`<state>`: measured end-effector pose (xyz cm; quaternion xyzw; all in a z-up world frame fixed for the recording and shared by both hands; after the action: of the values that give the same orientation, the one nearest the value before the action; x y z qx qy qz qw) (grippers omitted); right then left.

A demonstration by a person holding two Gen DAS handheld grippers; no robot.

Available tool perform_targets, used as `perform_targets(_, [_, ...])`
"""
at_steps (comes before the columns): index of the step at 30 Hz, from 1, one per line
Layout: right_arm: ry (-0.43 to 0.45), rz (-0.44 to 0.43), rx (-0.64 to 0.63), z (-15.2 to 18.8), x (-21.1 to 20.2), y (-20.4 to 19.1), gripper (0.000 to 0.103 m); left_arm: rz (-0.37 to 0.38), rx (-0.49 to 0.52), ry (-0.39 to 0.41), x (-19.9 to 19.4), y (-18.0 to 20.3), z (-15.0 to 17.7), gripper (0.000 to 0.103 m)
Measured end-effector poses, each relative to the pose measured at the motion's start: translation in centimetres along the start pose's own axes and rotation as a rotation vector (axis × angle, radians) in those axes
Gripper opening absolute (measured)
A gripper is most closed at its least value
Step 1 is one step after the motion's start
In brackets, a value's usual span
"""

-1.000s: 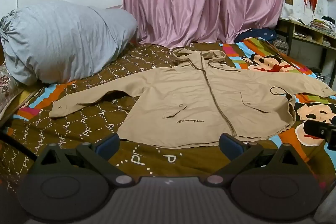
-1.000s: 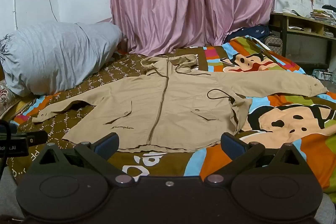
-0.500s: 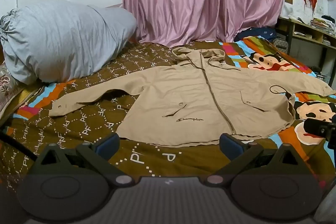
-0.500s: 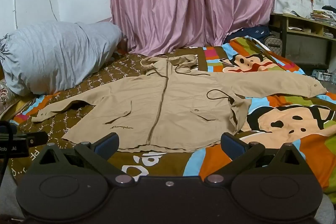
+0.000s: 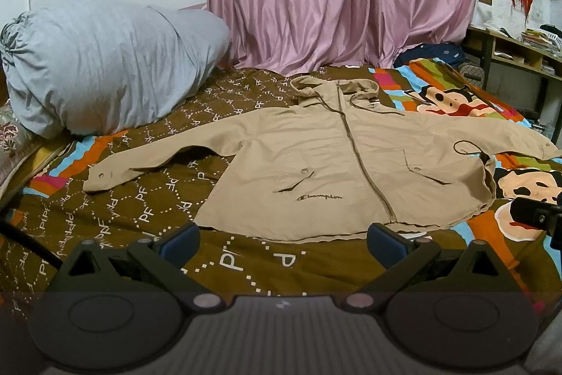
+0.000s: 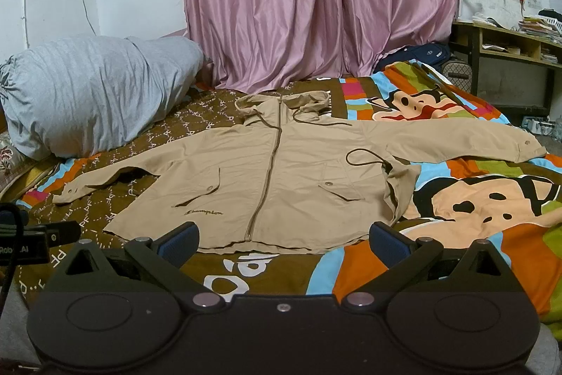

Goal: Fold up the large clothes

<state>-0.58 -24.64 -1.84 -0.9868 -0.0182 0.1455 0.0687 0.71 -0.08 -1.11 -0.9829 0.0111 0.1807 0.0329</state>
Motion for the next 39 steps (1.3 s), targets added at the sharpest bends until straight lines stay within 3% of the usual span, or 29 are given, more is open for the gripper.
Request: perform_targets(39, [0.003, -0.003, 0.000, 0.03, -0.17, -0.27, 0.103, -0.008, 0.004, -0.033, 0.23, -0.06, -0.02, 0.103])
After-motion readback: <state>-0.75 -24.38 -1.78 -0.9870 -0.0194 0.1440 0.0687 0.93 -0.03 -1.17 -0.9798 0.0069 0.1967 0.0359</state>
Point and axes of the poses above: each gripper's, at about its wrist camera, not at the fingertips, and x roughly the way its jaws point, y to its right, z to its underside, the point moved 1 cm from there along x, roughly the way its jaws point, and after that the axes turned 14 degrees about y, right-handed, at the moved point
